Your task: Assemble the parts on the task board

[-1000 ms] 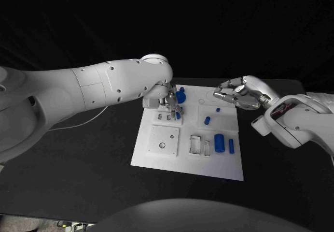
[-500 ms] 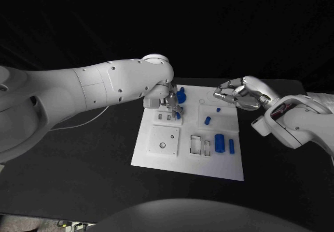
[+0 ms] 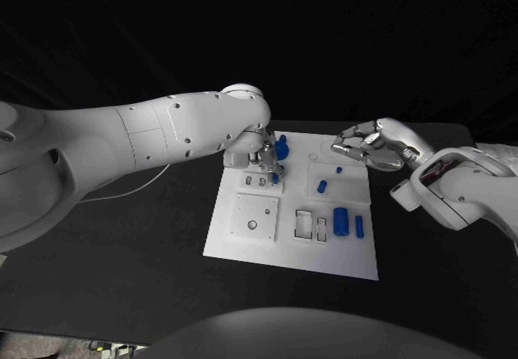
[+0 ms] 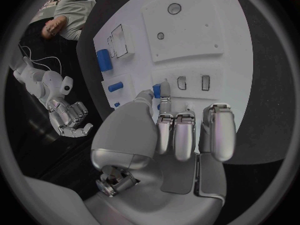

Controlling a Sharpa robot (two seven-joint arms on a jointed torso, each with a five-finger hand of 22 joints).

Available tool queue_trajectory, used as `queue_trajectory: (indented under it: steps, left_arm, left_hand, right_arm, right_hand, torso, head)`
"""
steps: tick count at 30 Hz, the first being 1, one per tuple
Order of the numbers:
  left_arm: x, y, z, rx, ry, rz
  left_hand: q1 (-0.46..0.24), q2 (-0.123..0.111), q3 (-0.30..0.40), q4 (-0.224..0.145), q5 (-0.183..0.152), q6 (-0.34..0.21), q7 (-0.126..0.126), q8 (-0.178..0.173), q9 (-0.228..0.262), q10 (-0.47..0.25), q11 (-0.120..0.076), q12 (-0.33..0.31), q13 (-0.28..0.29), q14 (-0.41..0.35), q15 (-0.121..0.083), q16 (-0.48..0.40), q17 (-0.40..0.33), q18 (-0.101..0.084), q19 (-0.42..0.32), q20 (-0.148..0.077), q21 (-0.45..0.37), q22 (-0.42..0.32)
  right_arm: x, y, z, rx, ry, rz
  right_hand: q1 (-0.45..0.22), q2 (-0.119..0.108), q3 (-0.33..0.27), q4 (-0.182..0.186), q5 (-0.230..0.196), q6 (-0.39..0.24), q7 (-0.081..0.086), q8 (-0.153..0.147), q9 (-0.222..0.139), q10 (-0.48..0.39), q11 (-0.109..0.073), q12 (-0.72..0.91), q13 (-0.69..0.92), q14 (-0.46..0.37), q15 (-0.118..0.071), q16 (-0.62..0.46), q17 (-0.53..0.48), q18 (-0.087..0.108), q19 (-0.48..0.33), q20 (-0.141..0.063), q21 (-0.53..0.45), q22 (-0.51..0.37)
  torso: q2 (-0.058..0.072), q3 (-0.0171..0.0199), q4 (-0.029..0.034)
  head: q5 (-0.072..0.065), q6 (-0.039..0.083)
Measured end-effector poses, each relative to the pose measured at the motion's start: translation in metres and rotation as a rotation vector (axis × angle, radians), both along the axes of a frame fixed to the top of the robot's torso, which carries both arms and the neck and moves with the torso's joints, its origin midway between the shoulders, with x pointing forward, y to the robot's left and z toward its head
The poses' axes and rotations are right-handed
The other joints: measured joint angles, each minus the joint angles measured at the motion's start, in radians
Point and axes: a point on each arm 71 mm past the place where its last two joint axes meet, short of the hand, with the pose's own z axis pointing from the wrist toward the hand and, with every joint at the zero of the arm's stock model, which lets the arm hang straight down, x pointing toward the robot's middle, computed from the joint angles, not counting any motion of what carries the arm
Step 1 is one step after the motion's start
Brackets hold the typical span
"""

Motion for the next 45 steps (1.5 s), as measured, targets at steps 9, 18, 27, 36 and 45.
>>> queue_trajectory:
  steps: [9,18,27,36,45]
  left_arm:
    - [0.0,0.0,-0.001,-0.002,0.002,0.003]
    - [0.0,0.0,-0.001,-0.004,0.001,0.005]
    - [0.0,0.001,0.0,-0.008,-0.002,0.01]
    - [-0.003,0.007,0.0,-0.009,-0.001,0.006]
    - [-0.004,0.016,0.009,0.008,-0.023,-0.009]
  left_hand:
    - [0.033,-0.01,0.021,-0.01,0.081,0.0,0.0,-0.01,0.022,0.0,0.0,0.0,0.0,0.002,-0.002,0.0,0.0,0.0,-0.004,-0.004,0.0,0.0]
    - [0.079,-0.033,0.061,-0.046,0.153,-0.001,0.0,-0.012,0.053,0.0,-0.007,0.0,0.0,0.003,-0.003,0.0,0.0,0.0,-0.004,-0.004,0.0,0.0]
    - [0.084,-0.119,0.35,-0.002,-0.15,-0.013,-0.002,-0.016,0.13,0.0,-0.007,0.0,0.0,0.0,-0.007,0.0,0.0,0.0,-0.004,-0.011,0.0,0.0]
    - [0.037,-0.168,0.457,-0.026,-0.16,-0.014,-0.002,-0.016,0.164,0.0,-0.007,0.0,0.0,0.0,-0.007,0.0,0.0,0.0,-0.004,-0.011,0.0,0.0]
    - [0.018,-0.171,0.476,-0.037,-0.167,-0.013,-0.002,-0.017,0.171,0.0,-0.007,0.0,0.0,0.0,-0.007,0.0,0.0,0.0,-0.004,-0.011,-0.003,0.0]
  right_arm:
    - [0.0,0.0,0.0,-0.001,0.001,0.0]
    - [0.0,0.0,0.0,-0.001,0.002,0.0]
    - [0.0,0.0,0.0,-0.002,0.002,-0.001]
    - [0.0,-0.002,0.0,-0.003,0.003,-0.004]
    - [0.0,-0.002,-0.002,-0.005,0.006,-0.007]
  right_hand:
    - [0.004,0.004,0.0,0.0,0.0,0.005,-0.005,0.0,0.0,0.0,0.0,0.0,0.0,0.0,0.0,0.0,0.0,0.0,0.0,0.0,0.0,0.0]
    - [0.004,0.004,0.0,0.0,0.0,0.011,-0.004,0.004,0.0,0.0,0.0,0.0,0.0,0.0,0.0,0.0,0.0,0.0,0.0,0.0,0.0,0.0]
    - [0.004,0.004,0.0,0.0,0.0,0.012,-0.004,0.004,0.0,0.0,0.0,0.0,0.0,0.0,0.0,0.0,0.0,0.0,0.0,0.0,0.0,0.001]
    - [0.004,0.004,0.0,0.0,0.0,0.012,-0.004,0.004,0.0,0.0,0.0,0.0,0.0,0.0,0.0,0.0,0.0,0.0,0.0,0.0,0.0,0.001]
    - [0.008,0.0,0.0,0.0,0.0,0.011,-0.004,0.004,0.0,0.0,0.0,0.0,0.0,0.0,0.0,0.0,0.0,0.0,0.0,0.0,-0.005,0.0]
  torso:
    - [0.0,-0.0003,0.0011]
    - [0.0,-0.0003,0.0012]
    - [-0.001,0.0003,0.0012]
    - [-0.002,0.0003,0.0017]
    - [-0.002,0.0007,0.0028]
  head:
    - [0.0,0.0]
    - [0.003,0.0]
    - [0.006,0.0]
    - [0.004,0.0]
    - [0.007,0.0]
